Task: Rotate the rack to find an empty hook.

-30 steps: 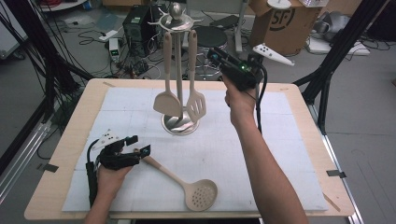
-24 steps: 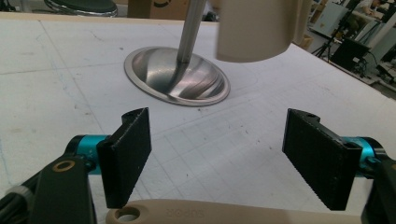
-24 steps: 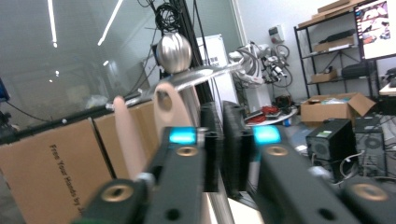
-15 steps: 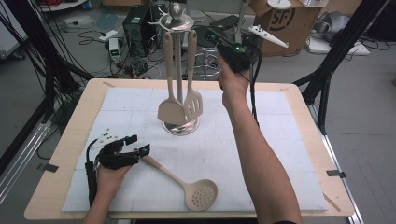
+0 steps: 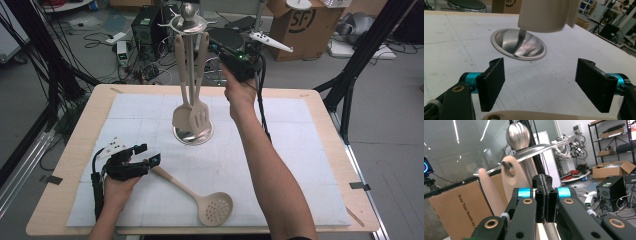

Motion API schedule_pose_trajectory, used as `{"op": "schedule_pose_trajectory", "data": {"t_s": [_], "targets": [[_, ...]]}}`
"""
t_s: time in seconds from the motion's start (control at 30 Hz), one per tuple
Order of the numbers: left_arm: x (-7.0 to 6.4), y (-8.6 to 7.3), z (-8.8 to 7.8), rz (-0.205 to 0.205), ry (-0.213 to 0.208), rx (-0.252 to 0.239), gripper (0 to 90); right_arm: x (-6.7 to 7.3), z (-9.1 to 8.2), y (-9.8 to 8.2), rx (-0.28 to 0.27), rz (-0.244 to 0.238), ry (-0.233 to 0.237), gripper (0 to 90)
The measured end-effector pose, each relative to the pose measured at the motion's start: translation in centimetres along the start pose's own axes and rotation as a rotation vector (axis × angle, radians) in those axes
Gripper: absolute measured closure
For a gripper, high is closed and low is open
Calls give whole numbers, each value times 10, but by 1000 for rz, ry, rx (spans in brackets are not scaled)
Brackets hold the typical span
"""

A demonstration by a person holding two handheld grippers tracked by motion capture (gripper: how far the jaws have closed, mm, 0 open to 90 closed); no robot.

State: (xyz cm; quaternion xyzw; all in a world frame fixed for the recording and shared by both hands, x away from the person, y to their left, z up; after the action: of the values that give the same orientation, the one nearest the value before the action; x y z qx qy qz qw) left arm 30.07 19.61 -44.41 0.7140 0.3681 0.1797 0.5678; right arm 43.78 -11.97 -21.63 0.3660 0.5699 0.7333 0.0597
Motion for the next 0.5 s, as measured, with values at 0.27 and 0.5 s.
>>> {"op": "schedule_pose_trajectory", "data": {"t_s": [0.27, 0.5], "targets": [[-1, 0, 0, 3, 0, 0, 244, 23, 5, -9, 34, -42, 49, 899], [-1, 0, 0, 2, 0, 1, 244, 37, 15, -17, 48, -61, 69, 899]]}}
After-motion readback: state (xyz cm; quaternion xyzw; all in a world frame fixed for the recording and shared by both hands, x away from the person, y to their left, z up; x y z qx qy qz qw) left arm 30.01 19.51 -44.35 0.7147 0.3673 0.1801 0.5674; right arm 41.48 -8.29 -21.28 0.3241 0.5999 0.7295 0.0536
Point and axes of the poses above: each handheld gripper's, and its own axes: z roughly forward along the jaws, y roughly out of its top, x roughly to its left, the point moved 2 cm from there along z, roughly forward along the jaws, and after that the axes turned 8 degrees about z, right-handed, at the moved point
